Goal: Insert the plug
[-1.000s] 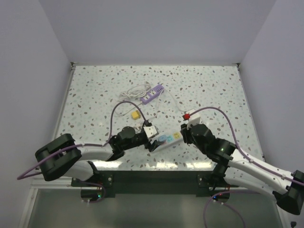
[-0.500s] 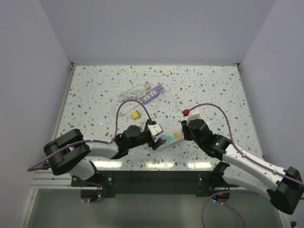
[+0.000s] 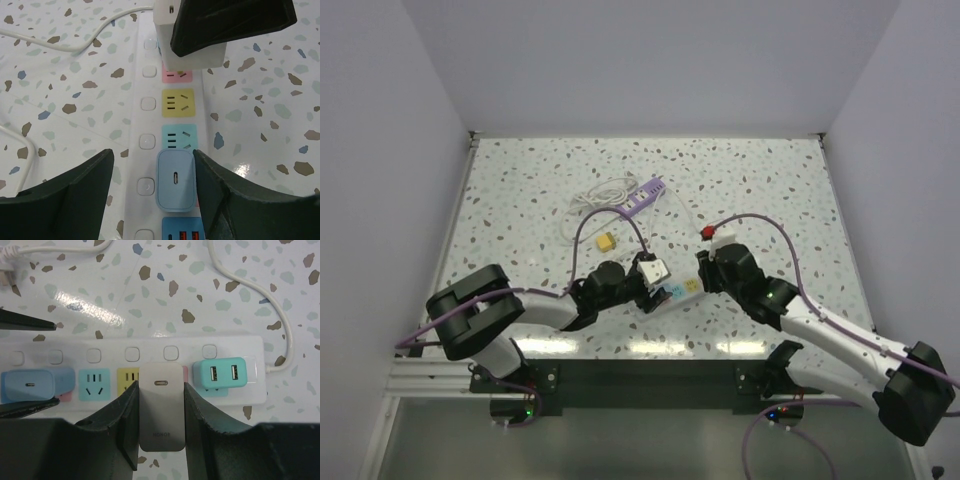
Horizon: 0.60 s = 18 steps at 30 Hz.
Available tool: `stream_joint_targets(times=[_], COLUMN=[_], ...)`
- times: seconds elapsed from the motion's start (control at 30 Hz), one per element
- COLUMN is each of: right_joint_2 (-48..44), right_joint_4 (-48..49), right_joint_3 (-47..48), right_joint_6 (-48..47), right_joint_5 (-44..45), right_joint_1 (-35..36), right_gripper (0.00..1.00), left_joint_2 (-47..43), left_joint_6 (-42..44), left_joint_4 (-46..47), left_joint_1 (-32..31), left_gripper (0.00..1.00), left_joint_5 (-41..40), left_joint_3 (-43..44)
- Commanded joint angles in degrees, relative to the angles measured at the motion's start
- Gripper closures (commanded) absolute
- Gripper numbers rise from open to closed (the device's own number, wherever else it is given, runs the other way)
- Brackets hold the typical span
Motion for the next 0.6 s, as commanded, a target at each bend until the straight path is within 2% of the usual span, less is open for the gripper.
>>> stream_joint_targets(times=[0.0,0.27,0.47,0.5,0.57], right_joint_2=[0.86,-1.07,0.25,0.60,1.74], right_joint_4=[1.27,-1.37,-0.32,0.03,0.30], right_joint_3=[2.57,2.31,3.01,3.27,4.41], right_joint_6=[0.38,1.88,1.61,1.44,0.83], right_joint_5=[-0.74,0.76,-0.73,-0.82,-1.26], right_joint_1=[-0.29,-0.29,-0.29,-0.29,-0.29], right_gripper=[1.00,1.00,1.00,1.00,1.00], left_joint_2=[0.64,1.25,2.48,2.57,2.49], left_joint_6=[1.15,2.65,3.79,4.14,4.58], left_joint_4=[-0.57,-2.51,-3.56,-3.74,-3.92], left_joint_1=[-0.44,-0.44,-0.44,-0.44,-0.35], left_gripper=[0.31,0.32,0.62,0.70,0.76], left_joint_5=[-1.12,-0.69,-2.26,-2.96,-4.37], left_joint_3=[2.15,1.19,1.19,1.10,0.66])
